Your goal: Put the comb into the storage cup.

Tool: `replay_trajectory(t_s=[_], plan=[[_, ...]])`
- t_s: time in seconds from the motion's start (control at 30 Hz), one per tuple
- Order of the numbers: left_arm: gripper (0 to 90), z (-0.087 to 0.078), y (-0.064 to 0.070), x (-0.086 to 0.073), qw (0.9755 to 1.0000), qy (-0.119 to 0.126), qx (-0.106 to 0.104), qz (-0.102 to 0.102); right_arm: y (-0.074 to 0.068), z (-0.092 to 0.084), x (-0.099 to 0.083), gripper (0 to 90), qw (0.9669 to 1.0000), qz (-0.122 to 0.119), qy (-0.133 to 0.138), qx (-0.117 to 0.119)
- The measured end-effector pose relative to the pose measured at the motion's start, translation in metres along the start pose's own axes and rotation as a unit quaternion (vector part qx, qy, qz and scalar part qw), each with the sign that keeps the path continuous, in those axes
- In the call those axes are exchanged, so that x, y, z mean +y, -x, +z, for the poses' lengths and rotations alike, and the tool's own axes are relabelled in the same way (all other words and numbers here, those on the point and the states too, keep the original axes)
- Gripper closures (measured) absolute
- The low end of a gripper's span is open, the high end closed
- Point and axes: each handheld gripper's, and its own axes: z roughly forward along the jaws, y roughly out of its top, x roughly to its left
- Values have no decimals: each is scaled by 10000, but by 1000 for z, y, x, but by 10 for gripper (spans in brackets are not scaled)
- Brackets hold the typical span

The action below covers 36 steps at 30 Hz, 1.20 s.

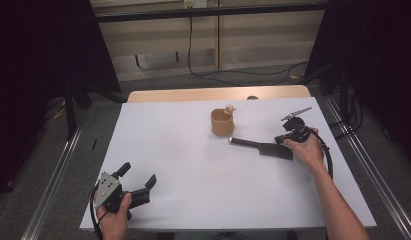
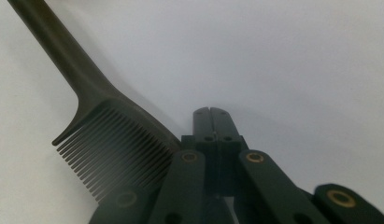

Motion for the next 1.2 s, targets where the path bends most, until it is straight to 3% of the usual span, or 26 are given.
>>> replay_trajectory(t_s=[0.97, 1.2], plan=[[25, -1, 0, 0, 10000, -8, -4, 24, -6, -5, -5, 900, 9998, -139, -86, 89], [25, -1, -1, 0, 10000, 16, 13, -14, -2, -7, -11, 849, 9996, -79, 248, 79]])
